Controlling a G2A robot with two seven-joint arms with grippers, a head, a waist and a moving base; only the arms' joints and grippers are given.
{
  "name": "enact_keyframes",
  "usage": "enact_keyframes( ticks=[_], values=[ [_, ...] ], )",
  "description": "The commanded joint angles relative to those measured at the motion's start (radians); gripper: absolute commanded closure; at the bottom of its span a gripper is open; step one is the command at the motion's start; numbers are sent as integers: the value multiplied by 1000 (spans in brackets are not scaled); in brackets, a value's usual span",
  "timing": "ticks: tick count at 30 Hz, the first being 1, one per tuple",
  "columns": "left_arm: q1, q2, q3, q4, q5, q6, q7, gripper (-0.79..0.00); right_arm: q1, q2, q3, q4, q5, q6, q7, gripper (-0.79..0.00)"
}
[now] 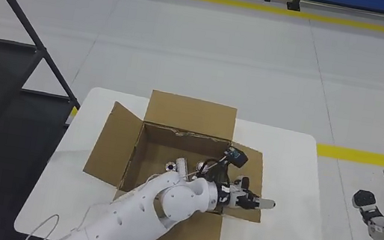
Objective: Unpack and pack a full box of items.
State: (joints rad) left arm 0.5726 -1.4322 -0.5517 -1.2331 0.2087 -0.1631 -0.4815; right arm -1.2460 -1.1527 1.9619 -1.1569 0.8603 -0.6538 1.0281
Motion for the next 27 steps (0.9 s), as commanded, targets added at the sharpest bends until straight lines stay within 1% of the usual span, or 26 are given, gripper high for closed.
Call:
enact_keyframes(
  ticks=[1,5,8,11,13,16,19,23,27],
  values=[
    [-20,-22,19,34,-11,27,-1,-785,14,3,2,15,4,7,11,-785],
    [-50,-53,38,80,-19,59,-16,-785,42,8,-3,44,-2,25,34,-785],
    [-62,-67,38,98,-19,55,-18,-785,63,11,-11,62,-8,34,44,-785],
    [-64,-67,9,80,-20,21,-8,-785,80,12,-22,72,-9,37,46,-785],
    [-52,-55,-30,38,-19,-4,-6,-785,88,12,-29,67,-4,29,42,-785],
    [-2,-20,-118,-67,0,-27,-27,-785,96,10,-41,41,0,18,30,-785],
    [93,30,-244,-222,30,-34,-69,-785,101,9,-57,0,-15,19,15,-785],
    [279,94,-453,-477,55,-50,-124,-785,112,7,-98,-74,-86,19,-29,-785],
    [474,138,-669,-711,51,-78,-142,-785,112,2,-164,-196,-201,3,-73,-785]
  ],
)
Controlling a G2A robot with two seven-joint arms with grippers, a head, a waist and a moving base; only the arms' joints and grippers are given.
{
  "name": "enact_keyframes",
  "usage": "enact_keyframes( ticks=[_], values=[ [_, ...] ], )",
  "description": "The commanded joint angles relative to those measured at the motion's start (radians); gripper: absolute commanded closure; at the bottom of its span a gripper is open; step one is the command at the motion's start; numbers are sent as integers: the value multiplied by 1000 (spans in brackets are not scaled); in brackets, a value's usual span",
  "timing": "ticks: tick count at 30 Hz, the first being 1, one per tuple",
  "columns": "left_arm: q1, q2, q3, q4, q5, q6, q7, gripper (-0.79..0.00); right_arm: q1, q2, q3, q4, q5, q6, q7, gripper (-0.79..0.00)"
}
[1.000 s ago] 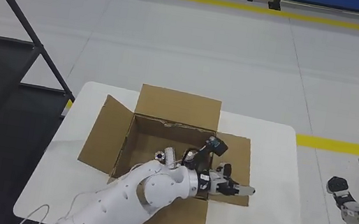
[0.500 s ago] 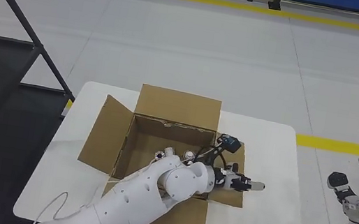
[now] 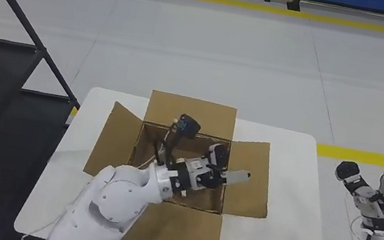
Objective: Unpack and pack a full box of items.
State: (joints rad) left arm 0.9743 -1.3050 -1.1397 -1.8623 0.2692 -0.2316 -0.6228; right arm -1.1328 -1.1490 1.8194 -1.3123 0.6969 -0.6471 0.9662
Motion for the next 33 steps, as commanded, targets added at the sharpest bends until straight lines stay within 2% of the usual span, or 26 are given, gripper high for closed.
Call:
enact_keyframes(
  ticks=[1,5,8,13,17,19,21,30,33],
  values=[
    [117,19,-136,-125,-14,-20,1,-785,0,-3,-42,-76,-75,-4,-23,-785],
    [281,42,-343,-256,-57,-69,26,-785,15,-11,-147,-205,-296,3,-106,-785],
    [391,52,-493,-299,-118,-108,58,-785,34,-22,-252,-277,-501,25,-181,-785],
    [557,60,-716,-293,-224,-180,112,-785,96,-46,-461,-315,-912,98,-327,-785],
    [659,62,-845,-243,-312,-231,132,-785,157,-70,-616,-284,-1196,186,-443,-785],
    [693,63,-884,-214,-359,-252,130,-785,179,-81,-677,-260,-1238,228,-468,-785],
    [715,65,-906,-195,-392,-273,112,-785,182,-83,-681,-256,-1238,234,-473,-785],
    [715,65,-906,-195,-392,-273,112,-785,181,-83,-681,-256,-1243,236,-473,-785],
    [714,65,-902,-199,-390,-268,112,-785,201,-84,-720,-275,-1392,276,-466,-785]
  ],
)
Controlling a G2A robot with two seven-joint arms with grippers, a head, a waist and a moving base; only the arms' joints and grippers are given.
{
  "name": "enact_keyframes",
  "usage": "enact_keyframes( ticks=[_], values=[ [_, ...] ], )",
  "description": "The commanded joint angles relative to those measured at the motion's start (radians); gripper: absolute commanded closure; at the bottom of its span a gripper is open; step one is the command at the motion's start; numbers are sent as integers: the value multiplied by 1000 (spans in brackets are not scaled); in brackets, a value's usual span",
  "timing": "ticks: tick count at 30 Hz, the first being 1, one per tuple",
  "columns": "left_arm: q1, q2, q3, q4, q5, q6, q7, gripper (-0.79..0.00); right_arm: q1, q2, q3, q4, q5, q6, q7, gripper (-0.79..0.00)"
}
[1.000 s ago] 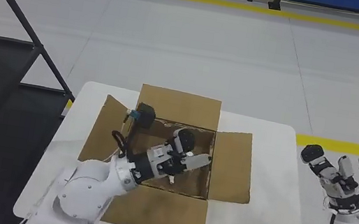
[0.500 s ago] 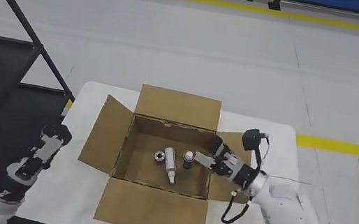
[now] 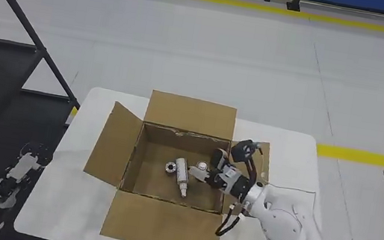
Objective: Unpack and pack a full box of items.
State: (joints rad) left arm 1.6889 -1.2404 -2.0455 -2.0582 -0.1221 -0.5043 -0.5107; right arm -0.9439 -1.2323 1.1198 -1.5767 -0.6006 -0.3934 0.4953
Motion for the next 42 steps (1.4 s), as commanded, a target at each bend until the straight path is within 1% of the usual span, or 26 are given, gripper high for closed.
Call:
enact_keyframes(
  ticks=[1,6,8,12,15,20,21,23,24,25,26,29,30,31,32,35,37,40,42],
  values=[
    [0,1,13,-11,1,9,-5,-785,24,-3,-47,-23,-167,47,19,-785],
    [3,3,23,-23,-13,12,-16,-785,106,-20,-182,-50,-470,138,131,-785],
    [6,5,20,-21,-28,10,-26,-785,150,-30,-228,-24,-533,160,205,-785],
    [18,7,4,-10,-56,-4,-33,-785,256,-62,-299,66,-549,235,351,-785],
    [28,9,-7,-2,-80,-10,-34,-785,338,-89,-340,157,-506,248,439,-785],
    [34,11,-21,7,-102,-17,-38,-785,430,-128,-388,291,-432,242,515,-785],
    [34,12,-22,8,-104,-16,-39,-785,444,-134,-396,315,-426,241,522,-671],
    [32,13,-22,9,-109,-14,-42,-785,466,-147,-414,358,-421,247,533,-483],
    [31,14,-22,9,-111,-13,-44,-785,475,-153,-423,377,-424,251,539,-416],
    [29,15,-21,10,-112,-11,-45,-785,484,-159,-433,394,-428,256,546,-372],
    [27,15,-19,9,-112,-9,-48,-785,491,-165,-443,409,-432,261,551,-369],
    [20,17,-15,7,-109,-4,-52,-785,507,-181,-463,450,-427,264,569,-280],
    [17,18,-14,8,-108,-3,-52,-785,511,-185,-467,461,-424,262,573,-179],
    [14,19,-12,9,-106,-1,-51,-785,514,-188,-468,471,-419,259,576,-58],
    [11,19,-10,11,-104,1,-50,-785,518,-190,-467,478,-415,253,577,0],
    [4,21,-5,14,-97,7,-49,-785,517,-192,-457,481,-416,254,566,0],
    [-1,22,-1,14,-94,10,-50,-785,507,-187,-437,451,-431,266,540,0],
    [-8,24,5,11,-87,18,-50,-785,451,-162,-380,327,-465,276,493,0],
    [-13,26,11,7,-81,23,-53,-785,380,-134,-319,187,-511,283,474,0]
  ],
)
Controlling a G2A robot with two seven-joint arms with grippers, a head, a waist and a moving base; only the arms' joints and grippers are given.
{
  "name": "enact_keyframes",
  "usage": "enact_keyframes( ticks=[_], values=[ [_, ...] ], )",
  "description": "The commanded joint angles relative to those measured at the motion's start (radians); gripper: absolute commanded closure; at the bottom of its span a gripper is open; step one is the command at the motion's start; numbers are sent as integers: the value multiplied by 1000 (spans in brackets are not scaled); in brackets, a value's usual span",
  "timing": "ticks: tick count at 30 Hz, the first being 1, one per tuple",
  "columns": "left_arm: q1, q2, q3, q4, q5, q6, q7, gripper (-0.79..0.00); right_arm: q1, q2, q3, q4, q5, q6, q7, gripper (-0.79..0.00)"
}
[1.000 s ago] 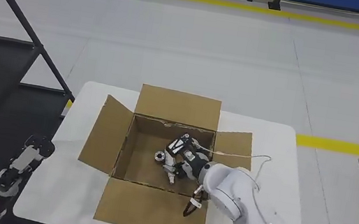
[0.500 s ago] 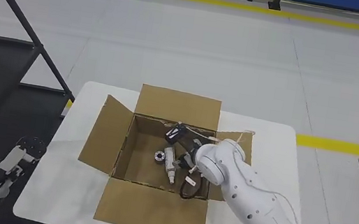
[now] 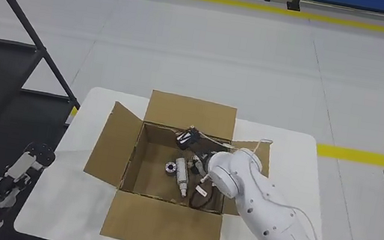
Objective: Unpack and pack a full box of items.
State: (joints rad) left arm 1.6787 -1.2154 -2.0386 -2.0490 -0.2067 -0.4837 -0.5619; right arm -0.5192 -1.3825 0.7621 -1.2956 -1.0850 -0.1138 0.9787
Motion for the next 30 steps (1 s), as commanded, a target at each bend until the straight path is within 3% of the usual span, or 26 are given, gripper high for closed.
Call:
enact_keyframes(
  ticks=[1,5,8,13,16,21,27,30],
  values=[
    [-5,2,8,-4,7,4,-6,-785,-92,32,76,-179,-49,6,-18,0],
    [-16,4,30,-11,25,15,-15,-785,-318,88,240,-524,-178,54,-40,0],
    [-24,6,51,-17,39,20,-19,-785,-477,111,362,-723,-231,126,-122,0],
    [-35,9,84,-22,63,24,-22,-785,-662,126,595,-853,-268,324,-268,0],
    [-39,10,98,-20,72,27,-17,-785,-714,129,714,-828,-217,368,-280,0],
    [-46,12,116,-17,84,35,-12,-785,-708,141,850,-650,-134,293,-201,0],
    [-58,16,141,-32,114,54,-13,-785,-607,154,848,-402,-175,171,-47,0],
    [-65,18,157,-39,132,64,-17,-785,-552,158,824,-305,-244,173,18,0]
  ],
)
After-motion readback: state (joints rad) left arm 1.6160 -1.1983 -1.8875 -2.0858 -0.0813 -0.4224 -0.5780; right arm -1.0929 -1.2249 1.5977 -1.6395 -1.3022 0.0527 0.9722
